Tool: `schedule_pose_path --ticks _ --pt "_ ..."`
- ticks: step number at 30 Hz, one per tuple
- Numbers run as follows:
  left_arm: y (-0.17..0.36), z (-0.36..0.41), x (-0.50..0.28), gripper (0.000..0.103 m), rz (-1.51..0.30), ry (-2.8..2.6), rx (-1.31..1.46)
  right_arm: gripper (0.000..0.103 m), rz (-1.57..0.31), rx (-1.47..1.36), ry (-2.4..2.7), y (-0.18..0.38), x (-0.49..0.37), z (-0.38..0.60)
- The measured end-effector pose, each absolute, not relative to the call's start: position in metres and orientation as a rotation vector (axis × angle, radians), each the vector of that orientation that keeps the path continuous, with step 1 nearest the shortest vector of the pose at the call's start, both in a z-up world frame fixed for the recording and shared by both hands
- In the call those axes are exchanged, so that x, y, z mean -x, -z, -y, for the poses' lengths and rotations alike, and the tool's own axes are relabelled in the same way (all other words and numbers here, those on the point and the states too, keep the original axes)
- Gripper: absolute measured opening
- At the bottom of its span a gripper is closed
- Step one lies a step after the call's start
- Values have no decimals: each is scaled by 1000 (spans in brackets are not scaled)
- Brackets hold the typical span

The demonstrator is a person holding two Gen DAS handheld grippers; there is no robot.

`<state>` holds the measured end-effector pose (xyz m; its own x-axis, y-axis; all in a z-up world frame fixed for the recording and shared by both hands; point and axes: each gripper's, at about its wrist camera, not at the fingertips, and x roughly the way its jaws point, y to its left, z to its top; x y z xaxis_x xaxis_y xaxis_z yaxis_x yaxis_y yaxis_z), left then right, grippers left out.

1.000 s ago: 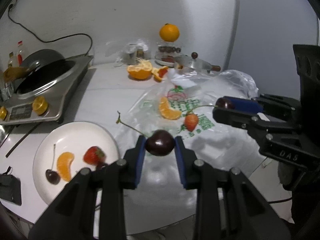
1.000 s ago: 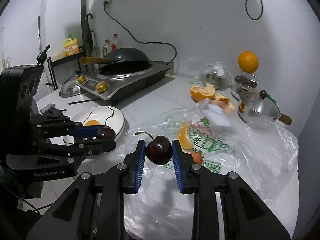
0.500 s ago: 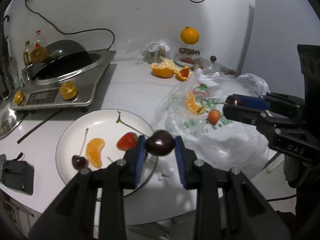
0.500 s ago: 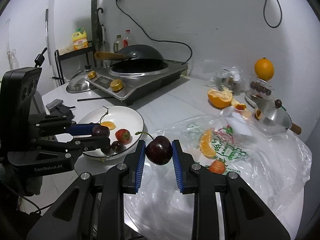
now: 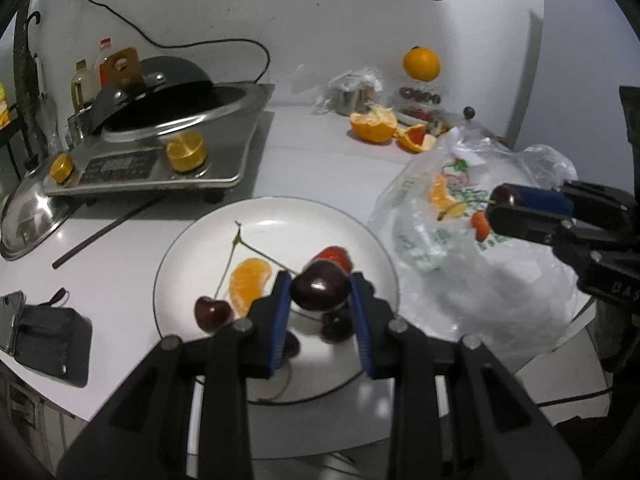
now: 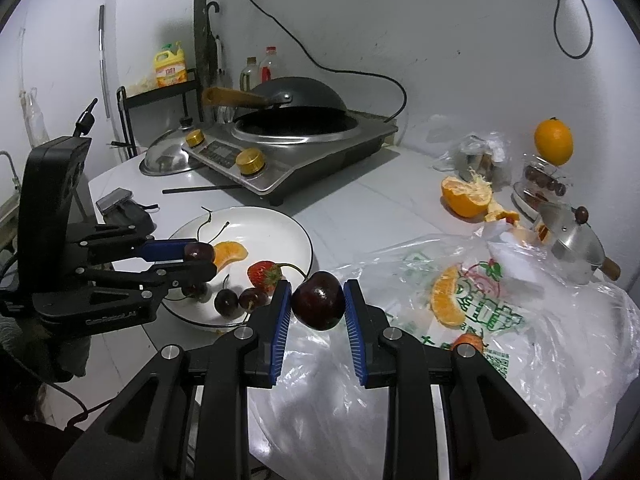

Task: Organize fruits
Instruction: 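Carry both held cherries over to the white plate, then open the left gripper over the plate while the right gripper releases its cherry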

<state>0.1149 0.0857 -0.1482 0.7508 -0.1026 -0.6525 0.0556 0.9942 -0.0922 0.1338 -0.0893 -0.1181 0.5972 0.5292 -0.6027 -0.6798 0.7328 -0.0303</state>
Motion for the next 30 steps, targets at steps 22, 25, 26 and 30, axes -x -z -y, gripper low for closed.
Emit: schedule_pose_path --ticks 22,25,26,30 --pt "177 -100 -138 32 -781 73 88 28 -639 291 -735 129 -149 62" --pt "174 -103 -135 32 -769 68 92 28 -637 293 -739 129 -148 59" --pt "172 -104 -133 32 -765 67 94 28 -636 294 -740 128 -148 58" --pt "166 -110 -124 38 -750 63 100 28 -632 300 -750 127 -143 52"
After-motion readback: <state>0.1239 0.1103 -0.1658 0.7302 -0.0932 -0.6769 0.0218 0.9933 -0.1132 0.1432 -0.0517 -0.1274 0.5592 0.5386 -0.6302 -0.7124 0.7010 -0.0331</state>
